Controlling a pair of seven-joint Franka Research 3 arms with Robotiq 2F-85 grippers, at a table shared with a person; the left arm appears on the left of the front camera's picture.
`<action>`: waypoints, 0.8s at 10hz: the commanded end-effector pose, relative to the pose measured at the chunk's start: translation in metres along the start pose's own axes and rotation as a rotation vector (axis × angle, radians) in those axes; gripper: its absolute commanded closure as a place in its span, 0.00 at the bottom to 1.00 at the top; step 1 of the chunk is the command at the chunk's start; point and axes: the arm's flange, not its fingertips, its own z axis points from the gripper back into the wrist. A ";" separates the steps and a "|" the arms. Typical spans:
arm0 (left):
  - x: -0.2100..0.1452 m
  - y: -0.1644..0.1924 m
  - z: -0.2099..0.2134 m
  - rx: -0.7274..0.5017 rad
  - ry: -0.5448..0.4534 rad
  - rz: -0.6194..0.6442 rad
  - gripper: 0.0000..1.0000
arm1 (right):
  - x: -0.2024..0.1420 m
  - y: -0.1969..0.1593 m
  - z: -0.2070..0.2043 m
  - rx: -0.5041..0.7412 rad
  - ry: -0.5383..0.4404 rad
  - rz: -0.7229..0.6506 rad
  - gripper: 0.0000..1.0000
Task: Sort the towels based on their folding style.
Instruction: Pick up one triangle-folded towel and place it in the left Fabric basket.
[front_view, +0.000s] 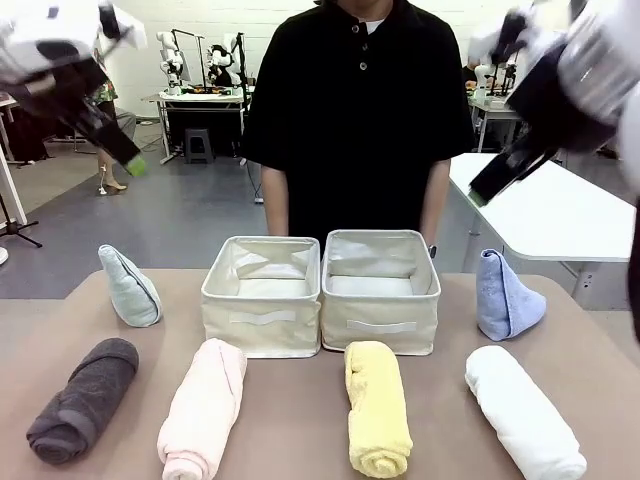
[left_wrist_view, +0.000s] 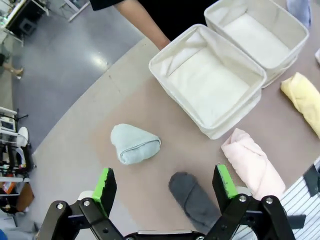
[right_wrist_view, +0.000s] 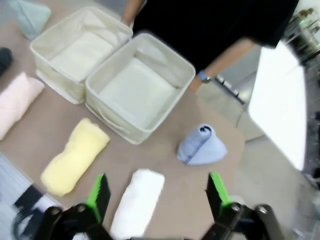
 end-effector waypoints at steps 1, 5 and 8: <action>0.008 0.000 0.007 0.004 0.035 -0.039 0.00 | 0.014 0.001 0.015 -0.016 0.034 -0.037 0.00; 0.006 0.001 0.014 -0.003 0.011 -0.017 0.00 | 0.006 0.000 0.025 -0.006 0.006 -0.008 0.00; 0.008 0.001 0.017 -0.008 0.023 -0.021 0.00 | 0.007 0.000 0.030 -0.003 0.020 -0.017 0.00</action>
